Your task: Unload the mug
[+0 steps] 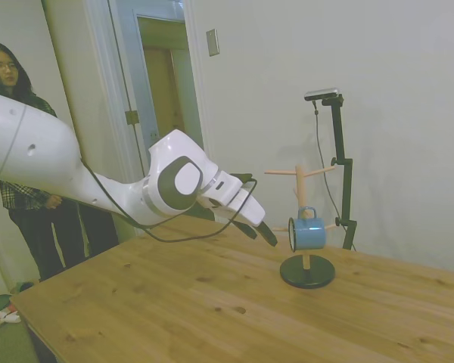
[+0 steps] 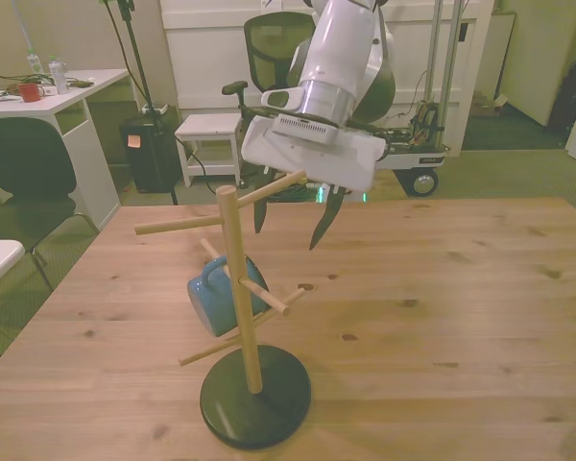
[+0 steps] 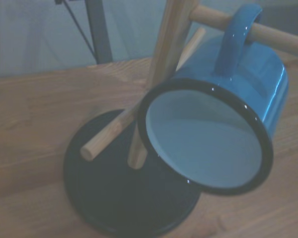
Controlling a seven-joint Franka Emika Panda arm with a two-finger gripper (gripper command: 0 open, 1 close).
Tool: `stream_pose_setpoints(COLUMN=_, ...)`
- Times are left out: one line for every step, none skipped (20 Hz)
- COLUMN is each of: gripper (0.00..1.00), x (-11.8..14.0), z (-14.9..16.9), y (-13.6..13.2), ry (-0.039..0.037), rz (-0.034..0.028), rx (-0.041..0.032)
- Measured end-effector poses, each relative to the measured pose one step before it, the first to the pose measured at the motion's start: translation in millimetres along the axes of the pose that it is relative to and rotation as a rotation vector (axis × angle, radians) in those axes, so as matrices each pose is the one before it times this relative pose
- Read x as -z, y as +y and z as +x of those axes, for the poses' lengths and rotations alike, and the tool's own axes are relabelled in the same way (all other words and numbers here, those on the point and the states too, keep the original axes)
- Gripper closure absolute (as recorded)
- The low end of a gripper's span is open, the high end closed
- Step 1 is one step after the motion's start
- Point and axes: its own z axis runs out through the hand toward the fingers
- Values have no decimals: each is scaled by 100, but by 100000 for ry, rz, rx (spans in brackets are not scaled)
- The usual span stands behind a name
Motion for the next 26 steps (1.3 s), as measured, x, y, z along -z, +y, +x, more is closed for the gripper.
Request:
stream_pose_setpoints(gripper=0, x=-711, z=265, y=-281, ry=1700, rz=699, rx=-917)
stream_pose_setpoints(gripper=0, x=-578, z=186, y=-289, ry=1488, rz=455, rx=-1025)
stream_pose_setpoints(gripper=0, x=-478, z=225, y=-225, ry=1527, rz=113, rx=-787)
stream_pose_setpoints(gripper=0, x=-369, z=274, y=-175, ry=1830, rz=281, rx=-881)
stream_pose_setpoints(gripper=0, x=-285, z=228, y=-163, ry=1524, rz=178, rx=-874)
stream_pose_setpoints(gripper=0, x=-251, z=180, y=-45, ry=1302, rz=-168, rx=-583)
stream_pose_setpoints(gripper=0, x=-180, z=231, y=-22, ry=1585, rz=-112, rx=-962)
stream_pose_setpoints(gripper=0, x=-82, z=170, y=10, ry=965, rz=-55, rx=-1002)
stream_pose_setpoints(gripper=0, x=-37, z=229, y=89, ry=576, rz=-120, rx=-966)
stream_pose_setpoints(gripper=0, x=-27, z=302, y=107, ry=523, rz=-129, rx=-1050)
stream_pose_setpoints(gripper=0, x=-17, z=253, y=73, ry=401, rz=-83, rx=-760)
stream_pose_setpoints(gripper=0, x=-45, z=241, y=109, ry=316, rz=-168, rx=-626)
stream_pose_setpoints(gripper=0, x=-65, z=273, y=149, ry=432, rz=-233, rx=-593)
stream_pose_setpoints(gripper=0, x=-61, z=266, y=139, ry=469, rz=-219, rx=-618)
stream_pose_setpoints(gripper=0, x=-86, z=210, y=130, ry=245, rz=-240, rx=-399)
stream_pose_setpoints(gripper=0, x=-134, z=193, y=133, ry=243, rz=-303, rx=-357)
stream_pose_setpoints(gripper=0, x=-167, z=134, y=80, ry=171, rz=-254, rx=-299)
stream_pose_setpoints(gripper=0, x=-238, z=97, y=-3, ry=144, rz=-211, rx=-309)
stream_pose_setpoints(gripper=0, x=-327, z=27, y=-3, ry=61, rz=-315, rx=-203)
stream_pose_setpoints(gripper=0, x=-395, z=-29, y=-26, ry=52, rz=-336, rx=-145)
stream_pose_setpoints(gripper=0, x=-388, z=3, y=-86, ry=325, rz=-223, rx=-26)
stream_pose_setpoints(gripper=0, x=-430, z=-6, y=-51, ry=189, rz=-325, rx=9)
stream_pose_setpoints(gripper=0, x=-468, z=62, y=-37, ry=235, rz=-373, rx=-115)
stream_pose_setpoints(gripper=0, x=-421, z=117, y=-34, ry=225, rz=-325, rx=-139)
stream_pose_setpoints(gripper=0, x=-419, z=142, y=-19, ry=262, rz=-336, rx=-128)
stream_pose_setpoints(gripper=0, x=-298, z=158, y=-14, ry=283, rz=-237, rx=-129)
